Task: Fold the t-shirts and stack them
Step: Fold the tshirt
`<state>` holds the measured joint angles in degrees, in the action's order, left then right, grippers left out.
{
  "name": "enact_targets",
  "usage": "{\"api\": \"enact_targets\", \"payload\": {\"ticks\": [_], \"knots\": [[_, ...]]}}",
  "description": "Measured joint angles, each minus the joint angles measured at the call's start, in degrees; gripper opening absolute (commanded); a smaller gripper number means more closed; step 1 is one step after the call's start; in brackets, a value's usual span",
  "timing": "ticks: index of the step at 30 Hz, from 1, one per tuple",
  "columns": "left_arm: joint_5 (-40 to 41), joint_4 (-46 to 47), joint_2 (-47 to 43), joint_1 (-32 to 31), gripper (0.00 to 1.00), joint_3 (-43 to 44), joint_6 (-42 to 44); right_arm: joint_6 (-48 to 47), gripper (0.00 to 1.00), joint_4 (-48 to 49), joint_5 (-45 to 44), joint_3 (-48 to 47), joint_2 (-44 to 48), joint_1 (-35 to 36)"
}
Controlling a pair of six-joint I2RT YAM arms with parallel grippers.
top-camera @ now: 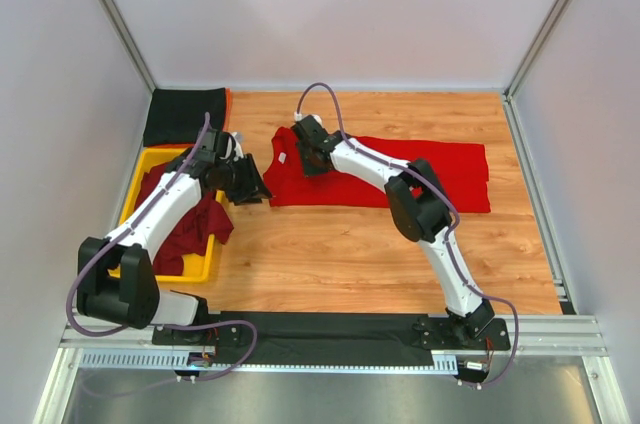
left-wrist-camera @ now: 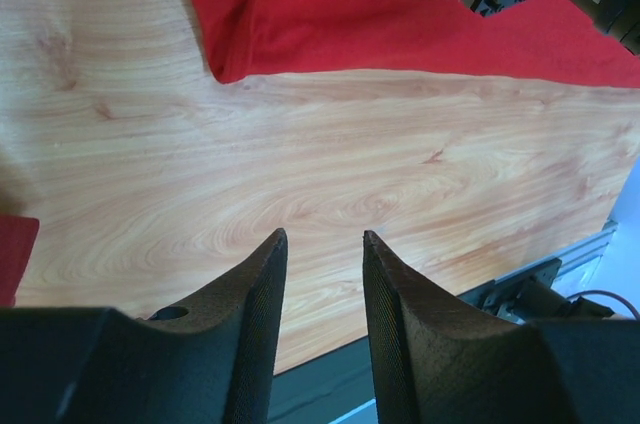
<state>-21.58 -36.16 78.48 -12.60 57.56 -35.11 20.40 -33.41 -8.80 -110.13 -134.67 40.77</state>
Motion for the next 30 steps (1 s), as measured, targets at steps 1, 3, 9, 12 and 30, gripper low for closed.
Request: {"api": "enact_targets", "payload": {"ticks": [1, 3, 9, 12, 30], "knots": [[-0.07, 0.15, 0.07, 0.0, 0.43, 0.0, -0.02, -0.22, 0.13, -0.22, -0.33, -0.13, -0.02, 0.02], [-0.24, 0.44, 0.11, 0.0, 0.43, 0.0, -0.17, -0.68, 0.0, -0.55, -1.03, -0.2, -0.02, 0.02], [-0.37, 1.14, 0.57, 0.0, 0.43, -0.02, -0.83, -0.76, 0.0, -1.05, -2.64, -0.72, -0.02, 0.04], [-0.44, 1.33, 1.57, 0.0, 0.43, -0.11, -1.09, -0.74, 0.0, -1.29, -2.99, -0.94, -0.02, 0.0], [-0.07, 2.78, 5.07, 0.0, 0.45, -0.48, -2.4, -0.33, 0.04, -1.38, 2.1, -2.75, 0.72, -7.02]]}}
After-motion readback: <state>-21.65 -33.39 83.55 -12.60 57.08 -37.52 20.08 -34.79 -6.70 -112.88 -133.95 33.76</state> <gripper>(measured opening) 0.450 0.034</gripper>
